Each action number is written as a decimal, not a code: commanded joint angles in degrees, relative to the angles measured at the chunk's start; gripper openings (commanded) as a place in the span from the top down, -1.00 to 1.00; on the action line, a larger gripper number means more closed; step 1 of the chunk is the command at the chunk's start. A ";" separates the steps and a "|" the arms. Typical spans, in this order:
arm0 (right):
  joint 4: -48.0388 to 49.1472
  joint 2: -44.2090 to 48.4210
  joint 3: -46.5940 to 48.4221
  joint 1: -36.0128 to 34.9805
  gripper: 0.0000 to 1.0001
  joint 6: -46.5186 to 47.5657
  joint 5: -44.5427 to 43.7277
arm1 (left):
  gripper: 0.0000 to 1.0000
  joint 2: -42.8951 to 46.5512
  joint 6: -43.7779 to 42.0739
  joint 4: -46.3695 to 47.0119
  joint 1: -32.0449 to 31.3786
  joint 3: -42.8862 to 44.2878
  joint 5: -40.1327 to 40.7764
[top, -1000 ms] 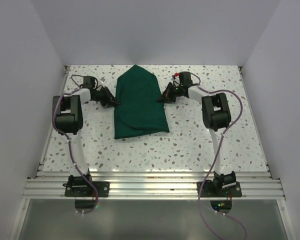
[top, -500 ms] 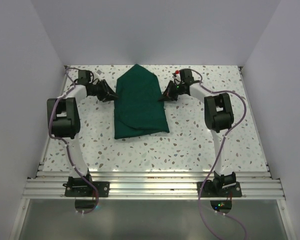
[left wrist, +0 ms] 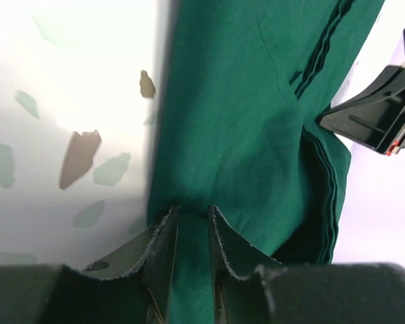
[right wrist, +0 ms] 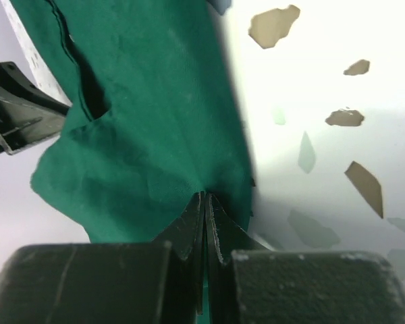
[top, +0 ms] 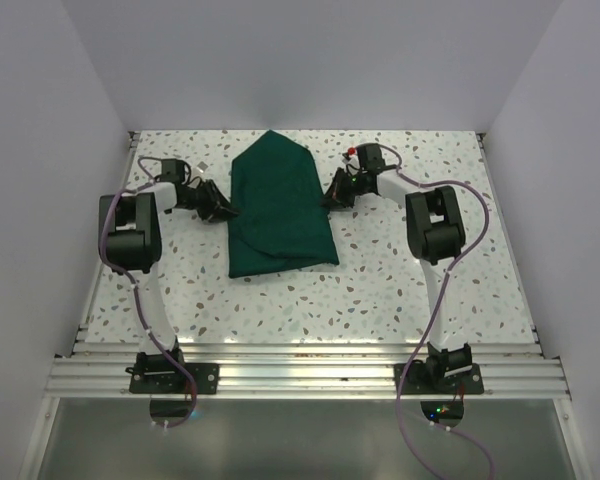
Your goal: Prepare the surgical pack
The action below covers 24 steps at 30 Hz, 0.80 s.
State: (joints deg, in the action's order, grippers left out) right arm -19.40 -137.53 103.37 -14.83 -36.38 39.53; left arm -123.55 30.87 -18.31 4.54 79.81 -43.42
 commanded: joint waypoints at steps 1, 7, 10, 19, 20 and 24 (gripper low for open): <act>-2.22 -1.33 0.42 0.07 1.00 2.28 -2.18 | 0.43 -2.22 -1.87 -2.17 1.35 2.88 3.25; -4.24 -0.81 7.01 0.15 1.00 2.63 -2.53 | 0.37 -0.47 -1.26 -3.50 1.62 9.73 2.73; -3.46 -0.01 10.52 0.07 1.00 1.49 -2.53 | 0.28 1.46 1.11 -0.34 1.62 12.29 1.94; 9.89 -6.68 16.94 -1.69 1.00 -11.14 2.30 | 0.25 -3.71 10.42 10.03 0.48 14.06 -3.86; 12.26 -8.87 18.60 -1.87 1.00 -12.12 2.74 | 0.26 -5.37 11.13 12.39 0.04 13.88 -4.82; 18.07 -14.24 21.95 -2.13 1.00 -18.71 2.22 | 0.30 -9.60 15.26 17.33 -0.67 13.70 -5.19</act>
State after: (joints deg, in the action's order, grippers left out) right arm -8.27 -147.74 122.37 -16.25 -47.99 40.32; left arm -129.29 41.50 -7.11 4.64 93.01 -46.35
